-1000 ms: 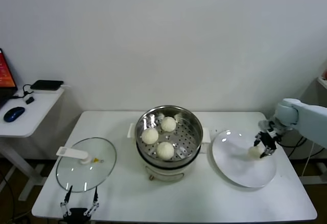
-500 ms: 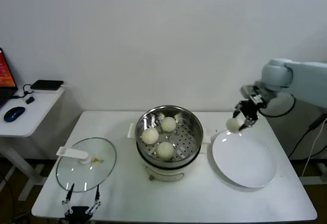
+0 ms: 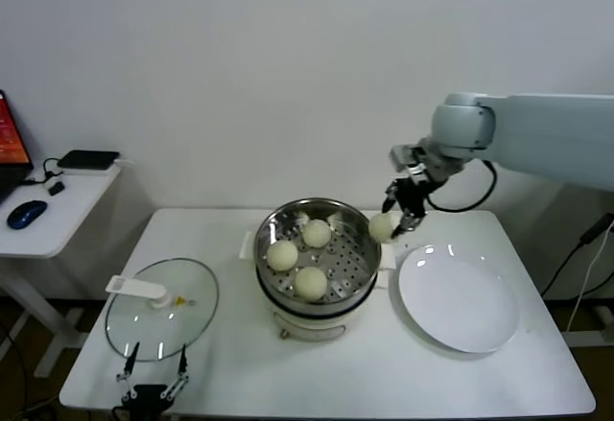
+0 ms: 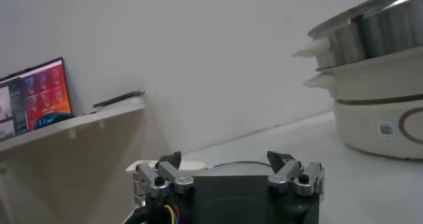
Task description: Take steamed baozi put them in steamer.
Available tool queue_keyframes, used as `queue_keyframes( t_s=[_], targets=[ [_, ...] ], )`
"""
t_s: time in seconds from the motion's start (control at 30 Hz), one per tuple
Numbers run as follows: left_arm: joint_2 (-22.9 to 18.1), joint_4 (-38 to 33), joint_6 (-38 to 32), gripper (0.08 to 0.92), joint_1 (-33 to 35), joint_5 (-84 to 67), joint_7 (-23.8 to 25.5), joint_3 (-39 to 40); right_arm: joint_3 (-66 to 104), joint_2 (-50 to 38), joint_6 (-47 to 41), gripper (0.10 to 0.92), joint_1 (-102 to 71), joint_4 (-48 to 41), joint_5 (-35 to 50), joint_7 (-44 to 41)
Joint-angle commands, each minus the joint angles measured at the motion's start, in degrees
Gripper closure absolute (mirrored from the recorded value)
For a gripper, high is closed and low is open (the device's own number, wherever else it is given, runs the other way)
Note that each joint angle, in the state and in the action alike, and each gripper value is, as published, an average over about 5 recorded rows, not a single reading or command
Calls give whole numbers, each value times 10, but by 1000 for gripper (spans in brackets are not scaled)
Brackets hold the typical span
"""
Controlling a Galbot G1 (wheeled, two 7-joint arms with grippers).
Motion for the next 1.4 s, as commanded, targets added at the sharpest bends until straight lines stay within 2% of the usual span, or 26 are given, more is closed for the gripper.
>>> queue_keyframes(
  t_s=[0.03, 0.37, 0.93, 1.23, 1.4],
  targets=[
    [-6, 6, 1, 177, -4, -4, 0, -3, 49, 74, -36, 457, -86, -29, 2, 32],
    [-4, 12, 1, 177, -8, -7, 1, -5, 61, 99, -35, 457, -143, -79, -42, 36],
    [-7, 10, -1, 177, -4, -6, 0, -6, 79, 103, -37, 441, -181, -89, -65, 40],
    [-8, 6, -3, 177, 0, -7, 0, -7, 75, 93, -30, 253, -142, -88, -43, 39],
    [-7, 3, -3, 177, 4, -6, 0, -7, 51, 60, -18, 205, -81, -69, 38, 12]
  ],
)
